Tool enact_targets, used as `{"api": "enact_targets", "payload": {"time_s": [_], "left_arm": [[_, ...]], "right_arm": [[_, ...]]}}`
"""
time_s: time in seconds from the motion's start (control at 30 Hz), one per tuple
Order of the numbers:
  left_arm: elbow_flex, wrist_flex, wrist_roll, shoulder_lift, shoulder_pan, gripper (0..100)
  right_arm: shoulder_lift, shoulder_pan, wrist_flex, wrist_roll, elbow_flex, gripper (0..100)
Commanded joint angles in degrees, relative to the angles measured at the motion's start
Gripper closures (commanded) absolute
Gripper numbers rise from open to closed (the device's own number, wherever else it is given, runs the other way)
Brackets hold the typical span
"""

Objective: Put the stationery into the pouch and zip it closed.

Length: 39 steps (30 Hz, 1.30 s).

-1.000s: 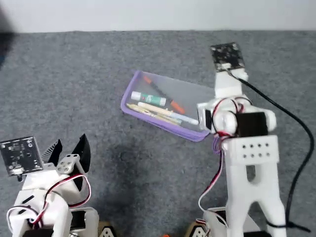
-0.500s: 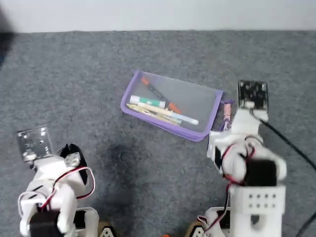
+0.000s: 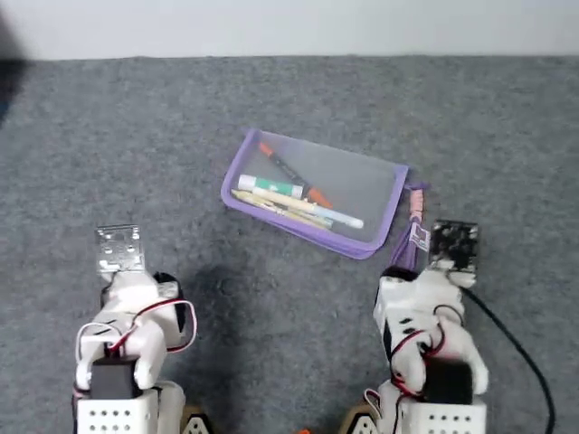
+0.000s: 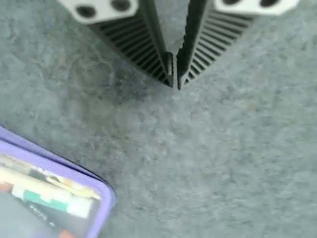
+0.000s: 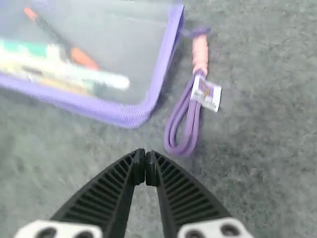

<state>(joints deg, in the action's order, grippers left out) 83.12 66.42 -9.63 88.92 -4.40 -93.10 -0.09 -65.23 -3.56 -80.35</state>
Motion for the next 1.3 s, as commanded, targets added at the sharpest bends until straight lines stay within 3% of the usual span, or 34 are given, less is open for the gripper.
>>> {"api": "enact_targets", "payload": {"time_s": [0.0,0.4,0.67,0.87,1.27], "left_arm": [[2.9,-5.3,-0.7,0.6,3.2,99],[13.7,-16.6,-0.8,0.6,3.7,99],[13.7,-16.5,-1.1,0.6,3.2,99],[13.7,-16.5,-1.1,0.6,2.5,99],[13.7,-16.5,-1.1,0.6,2.5,99]], "right_arm": [[-7.6,0.6,1.0,4.0,-7.4,99.1],[-10.9,0.7,0.7,4.0,-16.0,99.1],[-10.9,0.6,0.1,4.0,-16.1,99.1],[-10.9,0.4,-10.0,4.0,-16.1,99.1],[-10.9,0.3,-9.8,4.2,-16.1,99.0]]}}
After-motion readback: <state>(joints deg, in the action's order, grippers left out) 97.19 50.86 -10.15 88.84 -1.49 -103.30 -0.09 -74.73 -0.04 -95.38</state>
